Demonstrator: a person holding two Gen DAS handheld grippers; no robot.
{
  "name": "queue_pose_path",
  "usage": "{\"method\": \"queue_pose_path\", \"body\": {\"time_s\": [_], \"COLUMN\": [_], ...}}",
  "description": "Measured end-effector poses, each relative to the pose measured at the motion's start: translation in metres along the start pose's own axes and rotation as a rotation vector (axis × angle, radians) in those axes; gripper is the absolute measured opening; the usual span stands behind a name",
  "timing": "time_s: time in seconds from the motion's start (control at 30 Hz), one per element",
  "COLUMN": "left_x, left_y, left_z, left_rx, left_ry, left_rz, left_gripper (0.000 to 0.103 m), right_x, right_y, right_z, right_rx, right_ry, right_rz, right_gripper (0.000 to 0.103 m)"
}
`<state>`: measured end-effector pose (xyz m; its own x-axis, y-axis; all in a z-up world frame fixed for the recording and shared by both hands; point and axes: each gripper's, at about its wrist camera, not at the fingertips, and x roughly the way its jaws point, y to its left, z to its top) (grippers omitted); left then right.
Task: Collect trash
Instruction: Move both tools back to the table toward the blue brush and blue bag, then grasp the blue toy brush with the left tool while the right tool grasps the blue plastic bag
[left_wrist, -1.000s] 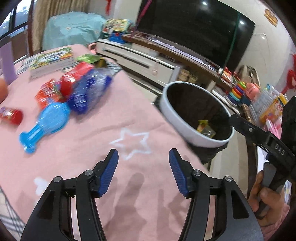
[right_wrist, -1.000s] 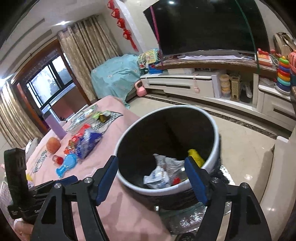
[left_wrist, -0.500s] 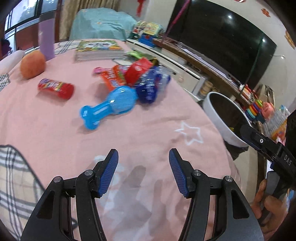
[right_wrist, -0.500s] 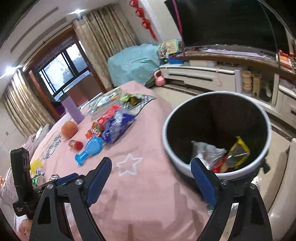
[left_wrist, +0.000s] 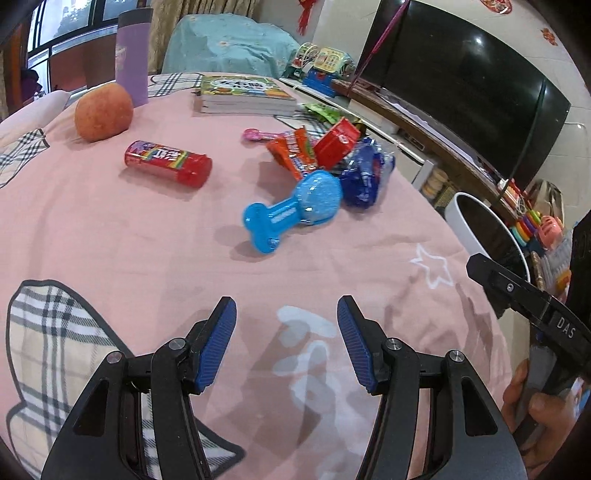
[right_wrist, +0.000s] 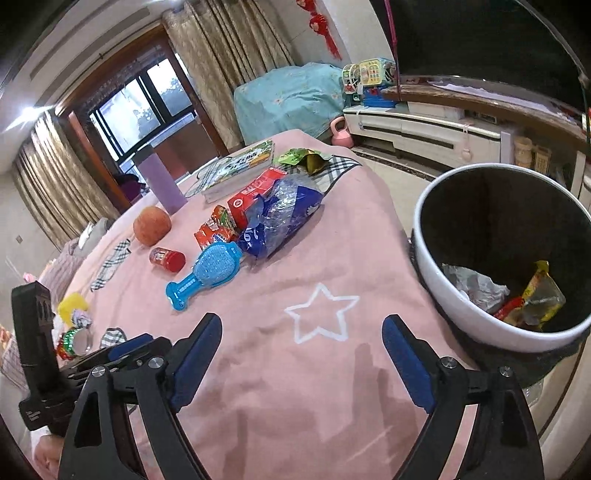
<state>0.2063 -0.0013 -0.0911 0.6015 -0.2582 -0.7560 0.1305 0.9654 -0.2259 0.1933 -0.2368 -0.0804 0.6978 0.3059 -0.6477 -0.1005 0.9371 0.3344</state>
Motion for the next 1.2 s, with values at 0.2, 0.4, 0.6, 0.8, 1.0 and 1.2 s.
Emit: {"method": "queue_pose_path", "body": {"time_s": [0.2,0.4,0.6,0.8,1.0,1.2], "left_x": [0.006,0.017,0.034,0.045,0.050,0.049], "left_y": [0.009,0.016,0.020,0.015,0.007,-0.003], "left_z": [0.006,0.026,0.042,0.053,0.058,0.053], "left_rx": [0.028,0.071,0.064,0.081,0.107,0.155], "left_ry": [0.014,0.017,0.046,0.045,0.043,0.039], "left_rz": [0.005,0.005,-0.050,-0.067,-0.094,-0.108], "left_gripper": [0.059,0.066,0.066,0.066,0.051,0.014], "right_x": [0.017,0.030,0.045,0.065,0.097,0.121], "right_y": [0.007,0.009,0.007,0.006,0.009,0.006], "right_z": [0.000,0.007,0.023,0.046,0.065,0.065], "right_rx": [-0.011,-0.003,0.031,0.069,0.099,0.134], "right_ry": [0.014,0.035,0.035,0.040,0.060,0.108], "right_rz": [0.007,0.024,0.048,0.074,0.106,0.119], "right_gripper": [0.090,0.090,0.090,0.090,0.090,0.057]}}
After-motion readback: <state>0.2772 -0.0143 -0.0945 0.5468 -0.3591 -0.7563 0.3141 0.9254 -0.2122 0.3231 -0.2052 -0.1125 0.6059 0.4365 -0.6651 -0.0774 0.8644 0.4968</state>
